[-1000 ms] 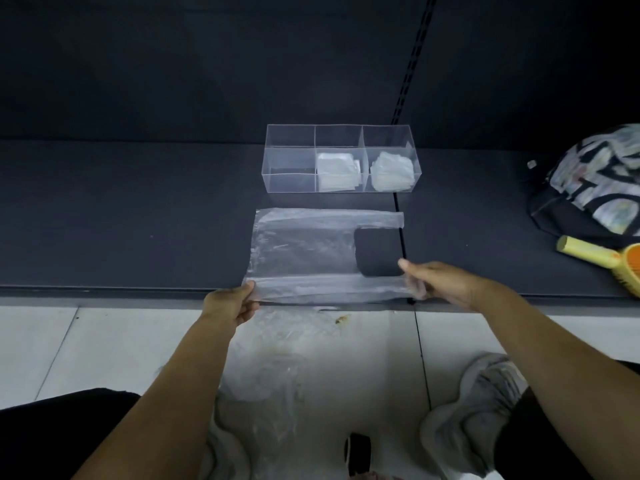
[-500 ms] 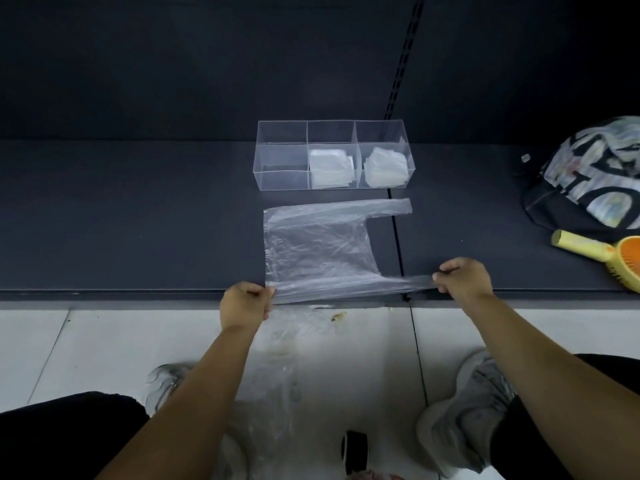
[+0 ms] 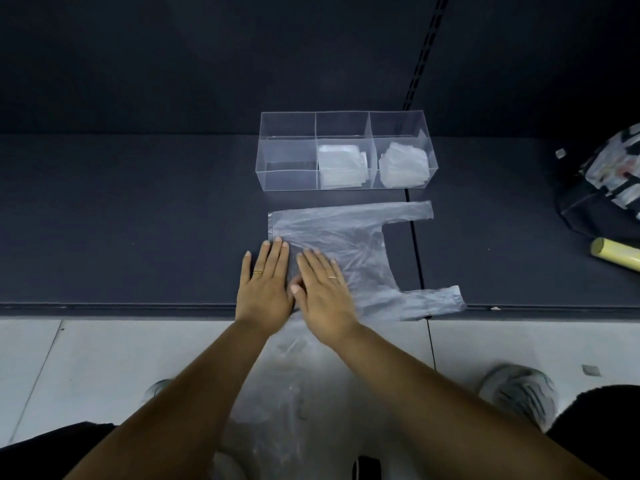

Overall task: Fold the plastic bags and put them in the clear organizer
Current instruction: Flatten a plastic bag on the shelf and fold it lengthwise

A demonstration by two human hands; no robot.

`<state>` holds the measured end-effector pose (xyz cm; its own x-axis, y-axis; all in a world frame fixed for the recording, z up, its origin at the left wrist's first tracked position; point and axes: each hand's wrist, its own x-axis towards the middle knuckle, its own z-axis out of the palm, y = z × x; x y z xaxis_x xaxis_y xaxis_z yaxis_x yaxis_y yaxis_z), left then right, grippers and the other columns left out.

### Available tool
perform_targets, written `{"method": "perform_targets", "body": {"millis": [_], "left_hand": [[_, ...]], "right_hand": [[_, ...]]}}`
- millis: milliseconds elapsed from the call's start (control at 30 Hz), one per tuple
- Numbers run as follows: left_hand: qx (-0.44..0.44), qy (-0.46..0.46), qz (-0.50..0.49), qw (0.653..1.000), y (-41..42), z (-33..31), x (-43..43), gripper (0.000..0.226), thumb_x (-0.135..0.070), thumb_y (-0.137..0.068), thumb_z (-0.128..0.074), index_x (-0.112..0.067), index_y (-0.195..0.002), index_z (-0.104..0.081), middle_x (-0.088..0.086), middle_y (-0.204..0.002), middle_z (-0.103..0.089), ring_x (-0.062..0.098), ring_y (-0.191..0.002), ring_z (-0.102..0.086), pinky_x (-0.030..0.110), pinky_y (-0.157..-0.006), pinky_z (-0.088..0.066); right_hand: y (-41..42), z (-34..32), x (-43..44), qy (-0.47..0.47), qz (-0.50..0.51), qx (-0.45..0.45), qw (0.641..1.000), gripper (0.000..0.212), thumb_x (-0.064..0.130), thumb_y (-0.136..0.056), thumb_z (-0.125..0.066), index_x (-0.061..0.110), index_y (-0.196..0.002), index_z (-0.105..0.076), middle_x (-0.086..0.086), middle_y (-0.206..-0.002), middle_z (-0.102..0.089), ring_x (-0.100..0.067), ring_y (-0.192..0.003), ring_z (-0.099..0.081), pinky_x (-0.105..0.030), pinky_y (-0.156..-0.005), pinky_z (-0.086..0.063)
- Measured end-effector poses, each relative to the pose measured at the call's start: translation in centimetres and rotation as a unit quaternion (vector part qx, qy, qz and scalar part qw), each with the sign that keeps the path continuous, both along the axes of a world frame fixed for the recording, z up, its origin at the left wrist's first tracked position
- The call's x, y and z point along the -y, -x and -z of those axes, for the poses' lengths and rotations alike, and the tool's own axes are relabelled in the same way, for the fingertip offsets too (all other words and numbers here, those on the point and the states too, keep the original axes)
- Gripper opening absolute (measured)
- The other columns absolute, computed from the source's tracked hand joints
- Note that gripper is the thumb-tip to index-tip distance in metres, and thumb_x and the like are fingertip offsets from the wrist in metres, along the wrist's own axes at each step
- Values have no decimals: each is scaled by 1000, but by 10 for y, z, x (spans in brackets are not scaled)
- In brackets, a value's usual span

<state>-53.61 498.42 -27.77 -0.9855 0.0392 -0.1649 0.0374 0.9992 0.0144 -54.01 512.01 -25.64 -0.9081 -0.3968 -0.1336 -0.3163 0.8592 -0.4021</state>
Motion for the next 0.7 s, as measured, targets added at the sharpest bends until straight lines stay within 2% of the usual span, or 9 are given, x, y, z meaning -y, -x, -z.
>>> {"method": "perform_targets", "body": {"millis": [100, 200, 300, 400, 467, 567, 633, 700], "left_hand": [[-27, -28, -14, 999, 0, 4, 0, 67, -53, -95, 6, -16, -150, 11, -2, -156, 17, 15, -146, 16, 42, -118, 11], [-31, -33, -14, 999, 0, 5, 0, 70, -55, -94, 6, -17, -152, 7, -2, -158, 13, 15, -146, 13, 42, -119, 9], [-26, -32, -18, 999, 1, 5, 1, 71, -56, -93, 6, -16, -152, 7, -2, -158, 14, 15, -146, 15, 42, -119, 8], [-24, -31, -16, 999, 1, 5, 0, 70, -56, -94, 6, -17, -152, 10, -1, -159, 14, 15, -145, 17, 42, -119, 8], [-26, -33, -17, 999, 1, 5, 0, 70, -56, -94, 7, -17, -152, 10, -1, -159, 13, 16, -145, 17, 42, -119, 8], [-28, -21, -14, 999, 0, 3, 0, 72, -55, -91, 11, -15, -151, 11, 1, -159, 13, 17, -146, 17, 42, -119, 7], [-29, -14, -9, 999, -1, 2, -1, 72, -54, -91, 14, -15, -151, 11, 2, -159, 13, 17, -146, 17, 42, -119, 7], [-27, -22, -9, 999, -1, 2, 0, 72, -54, -92, 11, -15, -152, 9, 2, -160, 11, 17, -146, 15, 42, -119, 7]], "right_hand": [[4, 19, -35, -106, -11, -28, 994, 69, 58, -97, -13, 19, -152, 5, -1, -161, 9, -16, -147, 15, -36, -117, 16], [14, 24, -87, -153, 64, -23, 986, 75, 65, -90, 4, 20, -150, 14, -1, -159, 17, -17, -146, 19, -38, -118, 12], [23, 18, -131, -192, 152, -25, 969, 81, 63, -88, 7, 14, -152, 8, -5, -162, 8, -20, -148, 11, -39, -119, 10], [36, 8, -128, -196, 203, -26, 959, 79, 58, -91, 0, 9, -153, 1, -9, -162, 3, -24, -149, 6, -43, -120, 6], [51, 2, -96, -132, 177, -44, 974, 73, 54, -96, -12, 10, -153, -2, -8, -162, 2, -23, -148, 6, -41, -119, 8], [70, -2, -26, -54, 41, -49, 997, 68, 51, -100, -23, 14, -154, -3, -4, -162, 3, -19, -148, 9, -35, -117, 13], [76, 3, 0, -67, -15, -31, 997, 68, 51, -100, -22, 15, -153, 0, -4, -162, 4, -17, -148, 10, -33, -117, 14], [83, 10, -6, -103, -9, -12, 995, 70, 54, -100, -19, 16, -153, 3, -4, -162, 9, -17, -148, 13, -34, -116, 16]]}}
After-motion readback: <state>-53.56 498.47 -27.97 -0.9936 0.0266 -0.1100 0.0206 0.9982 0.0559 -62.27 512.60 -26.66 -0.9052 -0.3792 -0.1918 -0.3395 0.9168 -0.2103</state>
